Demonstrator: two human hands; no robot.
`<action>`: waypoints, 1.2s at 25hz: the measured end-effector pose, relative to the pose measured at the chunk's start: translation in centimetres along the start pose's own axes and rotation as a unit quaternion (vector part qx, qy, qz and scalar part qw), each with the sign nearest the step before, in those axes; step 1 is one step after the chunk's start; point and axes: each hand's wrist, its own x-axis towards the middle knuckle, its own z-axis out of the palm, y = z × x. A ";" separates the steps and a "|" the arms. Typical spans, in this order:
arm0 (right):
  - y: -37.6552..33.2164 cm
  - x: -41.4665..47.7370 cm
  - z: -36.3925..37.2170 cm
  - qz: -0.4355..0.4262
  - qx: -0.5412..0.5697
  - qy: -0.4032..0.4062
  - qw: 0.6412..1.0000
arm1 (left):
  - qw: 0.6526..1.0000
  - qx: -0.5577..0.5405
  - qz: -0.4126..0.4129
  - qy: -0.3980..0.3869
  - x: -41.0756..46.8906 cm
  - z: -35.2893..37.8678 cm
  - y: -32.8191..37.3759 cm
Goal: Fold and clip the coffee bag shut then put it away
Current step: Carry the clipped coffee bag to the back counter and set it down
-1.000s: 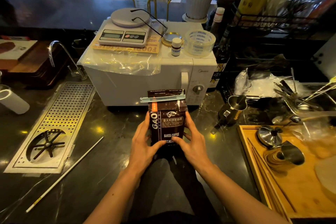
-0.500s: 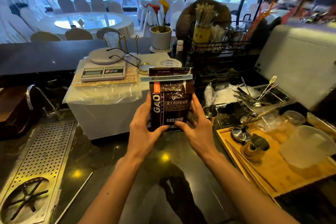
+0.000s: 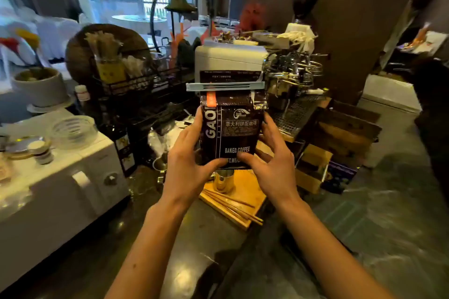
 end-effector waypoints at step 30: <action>11.5 -2.8 -61.7 0.087 -0.292 0.494 0.814 | 0.839 -0.310 0.191 -0.405 8.7 68.3 28.3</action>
